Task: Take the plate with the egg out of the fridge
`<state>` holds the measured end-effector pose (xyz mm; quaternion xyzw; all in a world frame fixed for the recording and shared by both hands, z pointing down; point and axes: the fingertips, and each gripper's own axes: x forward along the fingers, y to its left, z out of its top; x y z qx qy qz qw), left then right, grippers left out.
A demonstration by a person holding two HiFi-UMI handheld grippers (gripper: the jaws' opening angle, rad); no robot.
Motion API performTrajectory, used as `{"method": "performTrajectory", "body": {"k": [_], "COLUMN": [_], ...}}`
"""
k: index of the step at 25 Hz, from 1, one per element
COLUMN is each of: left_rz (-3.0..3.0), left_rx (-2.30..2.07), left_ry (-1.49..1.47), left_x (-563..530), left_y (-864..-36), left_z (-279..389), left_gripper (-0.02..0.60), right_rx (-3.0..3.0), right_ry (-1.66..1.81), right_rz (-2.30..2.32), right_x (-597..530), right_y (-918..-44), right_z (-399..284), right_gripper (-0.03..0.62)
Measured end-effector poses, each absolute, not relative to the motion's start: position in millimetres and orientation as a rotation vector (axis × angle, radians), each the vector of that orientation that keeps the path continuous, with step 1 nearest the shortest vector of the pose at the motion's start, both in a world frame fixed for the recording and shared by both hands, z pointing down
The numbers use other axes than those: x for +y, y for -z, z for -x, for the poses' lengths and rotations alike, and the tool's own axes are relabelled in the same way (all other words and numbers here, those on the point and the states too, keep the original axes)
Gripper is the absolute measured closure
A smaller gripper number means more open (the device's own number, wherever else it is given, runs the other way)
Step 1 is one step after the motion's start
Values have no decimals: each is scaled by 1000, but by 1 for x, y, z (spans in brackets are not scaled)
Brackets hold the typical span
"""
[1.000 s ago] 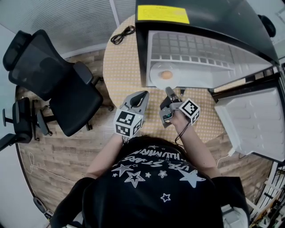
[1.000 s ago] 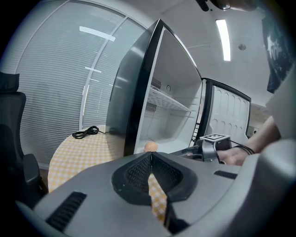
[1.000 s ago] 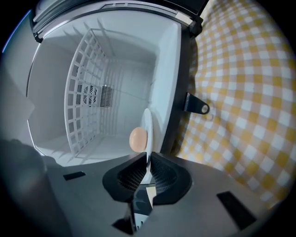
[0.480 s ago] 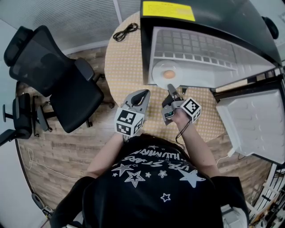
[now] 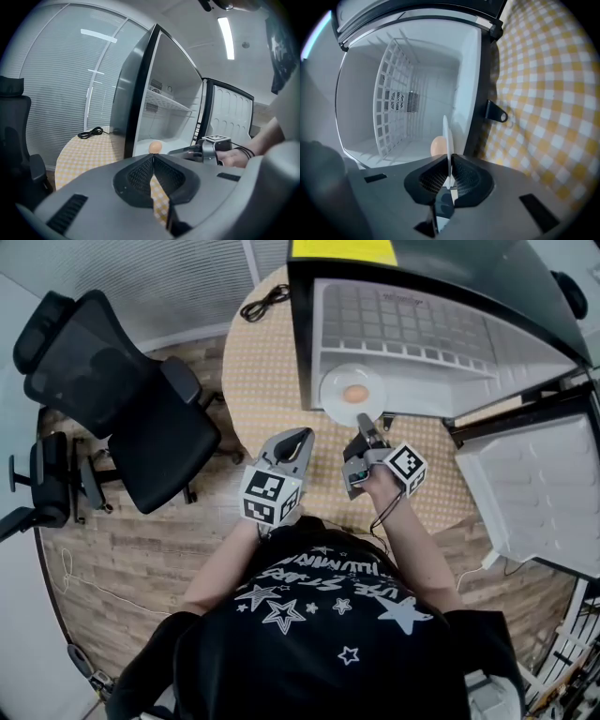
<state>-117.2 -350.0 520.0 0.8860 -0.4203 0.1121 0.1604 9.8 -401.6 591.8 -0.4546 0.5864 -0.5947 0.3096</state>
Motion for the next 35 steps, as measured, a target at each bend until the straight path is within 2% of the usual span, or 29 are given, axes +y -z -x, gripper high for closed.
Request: {"method": "performTrajectory", "body": {"k": [18,35], "left_rz": [-2562,-2525], "left_rx": [-1278,-1415], "left_ry": [-291,-236], "left_x": [-287,-154], "left_y": [-494,-476], "left_z": [80,21], "left_gripper": [572,572], "right_rx": [1546,1651], "right_ry": [1606,1628], "right_rz": [1071,955], "right_x": [-307,-165], "right_y": [-548,-514], "right_z": [-47,-99], "right_gripper": [554,553]}}
